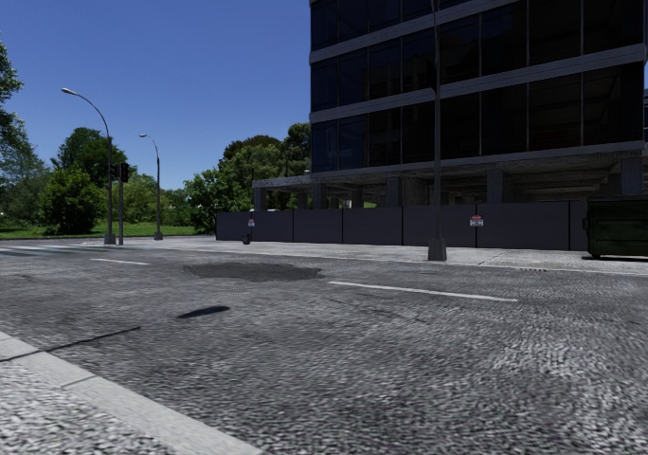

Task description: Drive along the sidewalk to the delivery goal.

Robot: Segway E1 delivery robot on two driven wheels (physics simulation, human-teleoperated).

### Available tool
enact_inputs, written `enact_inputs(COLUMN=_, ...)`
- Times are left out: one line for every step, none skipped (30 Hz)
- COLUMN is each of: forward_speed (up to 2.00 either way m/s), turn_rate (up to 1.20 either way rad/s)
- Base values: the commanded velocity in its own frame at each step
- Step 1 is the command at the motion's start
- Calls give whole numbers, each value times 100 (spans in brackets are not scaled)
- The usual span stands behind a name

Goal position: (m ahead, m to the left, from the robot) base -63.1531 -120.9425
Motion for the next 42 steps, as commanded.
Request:
enact_inputs(forward_speed=0, turn_rate=0)
enact_inputs(forward_speed=0, turn_rate=0)
enact_inputs(forward_speed=0, turn_rate=0)
enact_inputs(forward_speed=0, turn_rate=0)
enact_inputs(forward_speed=0, turn_rate=0)
enact_inputs(forward_speed=0, turn_rate=0)
enact_inputs(forward_speed=0, turn_rate=0)
enact_inputs(forward_speed=0, turn_rate=0)
enact_inputs(forward_speed=0, turn_rate=0)
enact_inputs(forward_speed=0, turn_rate=0)
enact_inputs(forward_speed=0, turn_rate=0)
enact_inputs(forward_speed=0, turn_rate=0)
enact_inputs(forward_speed=0, turn_rate=0)
enact_inputs(forward_speed=0, turn_rate=0)
enact_inputs(forward_speed=0, turn_rate=0)
enact_inputs(forward_speed=0, turn_rate=0)
enact_inputs(forward_speed=0, turn_rate=0)
enact_inputs(forward_speed=0, turn_rate=0)
enact_inputs(forward_speed=0, turn_rate=0)
enact_inputs(forward_speed=0, turn_rate=0)
enact_inputs(forward_speed=0, turn_rate=0)
enact_inputs(forward_speed=0, turn_rate=0)
enact_inputs(forward_speed=0, turn_rate=0)
enact_inputs(forward_speed=0, turn_rate=0)
enact_inputs(forward_speed=0, turn_rate=0)
enact_inputs(forward_speed=0, turn_rate=0)
enact_inputs(forward_speed=0, turn_rate=0)
enact_inputs(forward_speed=0, turn_rate=0)
enact_inputs(forward_speed=0, turn_rate=0)
enact_inputs(forward_speed=0, turn_rate=0)
enact_inputs(forward_speed=0, turn_rate=2)
enact_inputs(forward_speed=0, turn_rate=49)
enact_inputs(forward_speed=0, turn_rate=49)
enact_inputs(forward_speed=0, turn_rate=120)
enact_inputs(forward_speed=0, turn_rate=120)
enact_inputs(forward_speed=0, turn_rate=120)
enact_inputs(forward_speed=0, turn_rate=120)
enact_inputs(forward_speed=0, turn_rate=120)
enact_inputs(forward_speed=0, turn_rate=120)
enact_inputs(forward_speed=0, turn_rate=120)
enact_inputs(forward_speed=0, turn_rate=120)
enact_inputs(forward_speed=0, turn_rate=120)
